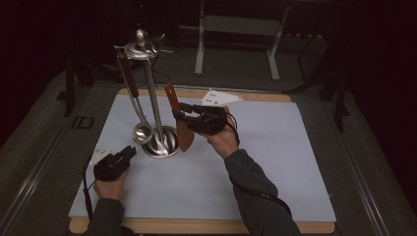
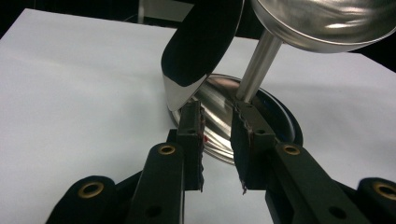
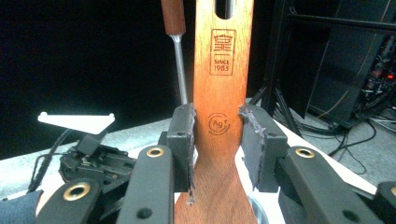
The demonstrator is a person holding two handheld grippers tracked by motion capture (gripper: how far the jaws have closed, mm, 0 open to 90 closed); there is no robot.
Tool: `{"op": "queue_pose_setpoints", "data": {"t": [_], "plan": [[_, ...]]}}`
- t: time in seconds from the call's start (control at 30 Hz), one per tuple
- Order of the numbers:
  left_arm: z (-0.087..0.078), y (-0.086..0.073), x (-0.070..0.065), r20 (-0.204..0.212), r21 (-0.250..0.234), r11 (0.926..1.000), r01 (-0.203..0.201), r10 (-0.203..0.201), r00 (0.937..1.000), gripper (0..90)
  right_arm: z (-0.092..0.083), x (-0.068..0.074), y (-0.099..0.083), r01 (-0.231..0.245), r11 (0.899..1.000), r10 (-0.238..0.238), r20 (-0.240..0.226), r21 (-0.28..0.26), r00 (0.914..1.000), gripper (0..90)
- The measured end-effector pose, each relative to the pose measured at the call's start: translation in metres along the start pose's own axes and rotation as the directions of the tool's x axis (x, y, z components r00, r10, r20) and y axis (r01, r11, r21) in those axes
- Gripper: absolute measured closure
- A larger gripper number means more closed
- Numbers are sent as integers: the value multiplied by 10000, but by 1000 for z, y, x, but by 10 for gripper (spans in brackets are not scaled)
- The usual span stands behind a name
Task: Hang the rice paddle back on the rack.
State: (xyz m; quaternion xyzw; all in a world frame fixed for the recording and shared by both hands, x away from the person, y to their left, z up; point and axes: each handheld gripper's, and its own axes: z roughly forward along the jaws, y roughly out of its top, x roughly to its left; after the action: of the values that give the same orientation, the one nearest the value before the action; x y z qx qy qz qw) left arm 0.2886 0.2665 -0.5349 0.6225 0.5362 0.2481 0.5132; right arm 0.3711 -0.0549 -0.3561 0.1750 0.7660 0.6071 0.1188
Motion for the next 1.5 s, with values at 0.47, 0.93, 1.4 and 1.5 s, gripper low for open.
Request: {"op": "queue_pose_setpoints", "data": {"t": [0.47, 0.93, 1.4, 1.5], "plan": [[0, 0, 0, -13, 3, 10000, -7, 7, 10000, 743, -2, 3, 12, 202, 9997, -206, -341, -141, 9992, 661], [0, 0, 0, -12, -2, 10000, -13, 13, 10000, 742, -6, 10, 26, 431, 9983, -443, -294, -401, 9986, 661], [0, 0, 0, -4, -6, 10000, 7, -7, 10000, 743, -5, 14, 40, 572, 9967, -584, -194, -571, 9981, 661], [0, 0, 0, -1, -4, 10000, 7, -7, 10000, 742, -4, 14, 44, 577, 9964, -585, -120, -617, 9982, 661]]}}
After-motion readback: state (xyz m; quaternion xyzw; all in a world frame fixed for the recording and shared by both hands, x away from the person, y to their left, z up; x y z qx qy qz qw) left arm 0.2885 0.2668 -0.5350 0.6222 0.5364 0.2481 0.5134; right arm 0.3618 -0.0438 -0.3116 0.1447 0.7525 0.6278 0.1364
